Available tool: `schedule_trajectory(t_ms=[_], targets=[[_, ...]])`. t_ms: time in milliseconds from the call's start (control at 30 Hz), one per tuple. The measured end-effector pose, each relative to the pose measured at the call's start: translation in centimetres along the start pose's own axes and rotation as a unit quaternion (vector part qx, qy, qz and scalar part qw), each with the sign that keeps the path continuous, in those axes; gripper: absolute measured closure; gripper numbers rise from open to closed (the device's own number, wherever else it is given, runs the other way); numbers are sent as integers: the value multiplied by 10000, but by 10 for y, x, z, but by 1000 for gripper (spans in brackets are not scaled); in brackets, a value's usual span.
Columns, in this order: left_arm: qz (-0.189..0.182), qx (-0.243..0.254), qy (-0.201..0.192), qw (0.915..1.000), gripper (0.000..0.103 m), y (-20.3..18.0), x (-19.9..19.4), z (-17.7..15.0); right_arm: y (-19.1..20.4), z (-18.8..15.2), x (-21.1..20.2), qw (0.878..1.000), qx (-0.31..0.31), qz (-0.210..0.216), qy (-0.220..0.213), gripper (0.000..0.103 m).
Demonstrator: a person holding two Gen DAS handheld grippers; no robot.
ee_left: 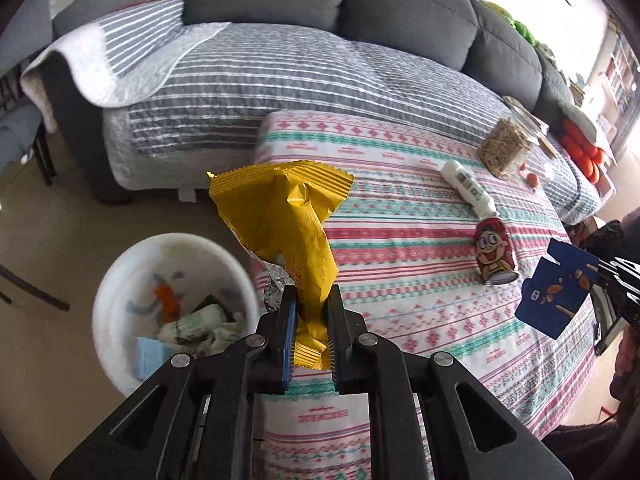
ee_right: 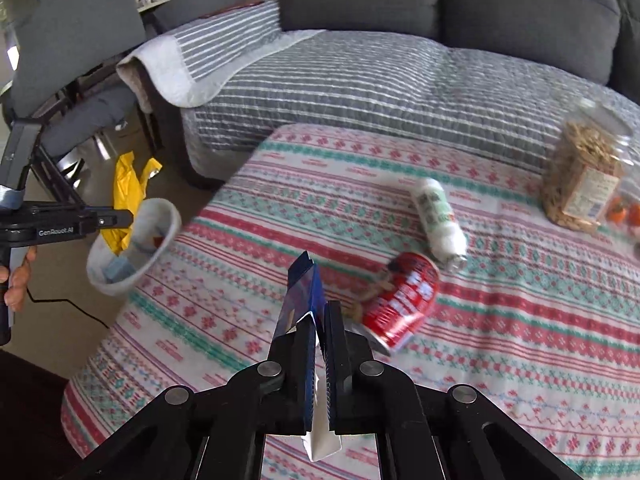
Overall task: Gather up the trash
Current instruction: 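Carry the yellow snack bag and blue box over the white bin with both tools, then open the left tool to drop the yellow snack bag into the bin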
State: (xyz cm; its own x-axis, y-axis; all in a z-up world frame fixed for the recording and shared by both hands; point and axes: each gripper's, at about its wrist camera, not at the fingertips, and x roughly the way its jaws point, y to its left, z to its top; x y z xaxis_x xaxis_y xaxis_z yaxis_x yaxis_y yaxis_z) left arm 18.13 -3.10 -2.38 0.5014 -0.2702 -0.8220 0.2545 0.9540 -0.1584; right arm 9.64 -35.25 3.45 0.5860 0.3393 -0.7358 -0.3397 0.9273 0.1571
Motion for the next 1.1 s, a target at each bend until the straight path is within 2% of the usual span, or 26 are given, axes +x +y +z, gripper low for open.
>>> schedule_trajectory(t_ms=[433,567,667,733,767,900,1100], targets=[[669,-614,316,9954,88,79,7,-13,83,43,61,9977,-410,546,26,101],[751,-817,403,9930,84,100,14,-17,108,54,79,9963,-487,712,30,101],[683,-911,360,9928,75,110,15,-17,124,60,91,9952,-544,810,14,101],[704,-912,370,9927,53,113,15,-17,131,64,97,9947,-568,858,9,101],[710,-897,361,9928,50,115,15,-18,135,65,101,9944,-577,884,9,101],[776,-937,324,9920,48,124,6,-20,149,74,114,9936,-561,979,-14,101],[894,-1116,220,9895,37,142,-12,-30,168,84,134,9931,-461,1078,-88,101]])
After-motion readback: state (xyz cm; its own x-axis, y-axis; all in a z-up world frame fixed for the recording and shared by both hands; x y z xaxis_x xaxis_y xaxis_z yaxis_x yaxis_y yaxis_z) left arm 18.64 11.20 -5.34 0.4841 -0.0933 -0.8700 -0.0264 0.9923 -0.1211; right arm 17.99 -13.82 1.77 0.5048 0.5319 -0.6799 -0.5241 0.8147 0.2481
